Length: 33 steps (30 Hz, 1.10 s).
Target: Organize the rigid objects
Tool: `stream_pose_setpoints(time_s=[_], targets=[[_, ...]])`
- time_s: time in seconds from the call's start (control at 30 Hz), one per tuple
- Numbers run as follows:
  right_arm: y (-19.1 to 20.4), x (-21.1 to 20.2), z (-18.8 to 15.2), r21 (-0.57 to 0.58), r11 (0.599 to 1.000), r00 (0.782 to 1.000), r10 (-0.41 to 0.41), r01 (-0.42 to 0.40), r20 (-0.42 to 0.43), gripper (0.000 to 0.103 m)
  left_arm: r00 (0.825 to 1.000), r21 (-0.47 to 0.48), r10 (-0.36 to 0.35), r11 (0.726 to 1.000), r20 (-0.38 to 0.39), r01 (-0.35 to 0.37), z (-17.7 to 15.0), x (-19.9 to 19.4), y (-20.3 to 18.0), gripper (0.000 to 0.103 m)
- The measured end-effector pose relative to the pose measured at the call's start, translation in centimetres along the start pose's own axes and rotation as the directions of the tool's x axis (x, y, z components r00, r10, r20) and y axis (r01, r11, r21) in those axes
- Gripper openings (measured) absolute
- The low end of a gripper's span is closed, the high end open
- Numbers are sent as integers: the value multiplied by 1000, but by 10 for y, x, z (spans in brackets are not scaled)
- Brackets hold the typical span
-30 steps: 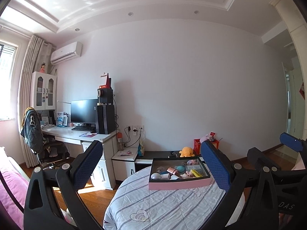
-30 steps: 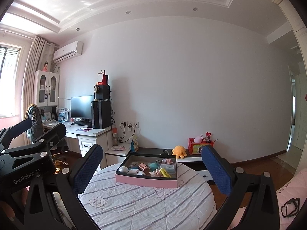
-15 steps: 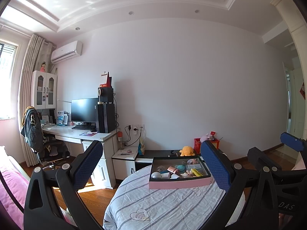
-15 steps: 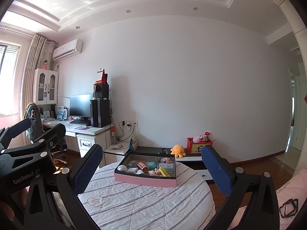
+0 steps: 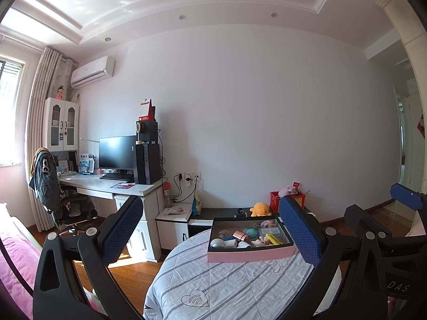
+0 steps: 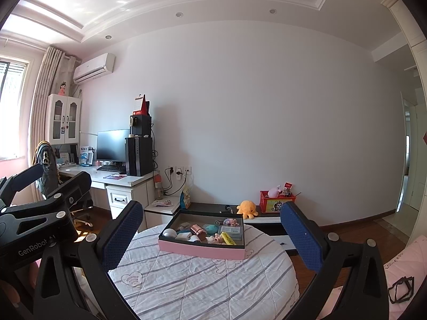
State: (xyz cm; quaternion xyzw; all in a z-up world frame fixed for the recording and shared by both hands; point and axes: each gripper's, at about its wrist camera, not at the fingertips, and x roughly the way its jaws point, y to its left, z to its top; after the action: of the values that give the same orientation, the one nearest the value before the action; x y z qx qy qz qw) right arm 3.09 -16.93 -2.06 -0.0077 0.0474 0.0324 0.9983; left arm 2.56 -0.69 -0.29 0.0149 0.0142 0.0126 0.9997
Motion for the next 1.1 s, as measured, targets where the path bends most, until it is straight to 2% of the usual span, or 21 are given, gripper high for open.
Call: stream_pose_setpoints(time_s=[1.1], targets=[[-3,4,-1,-2,1000,1000,-2,2,-7,103,1000,0,0,1000,-3,0,1,-1,1,103]])
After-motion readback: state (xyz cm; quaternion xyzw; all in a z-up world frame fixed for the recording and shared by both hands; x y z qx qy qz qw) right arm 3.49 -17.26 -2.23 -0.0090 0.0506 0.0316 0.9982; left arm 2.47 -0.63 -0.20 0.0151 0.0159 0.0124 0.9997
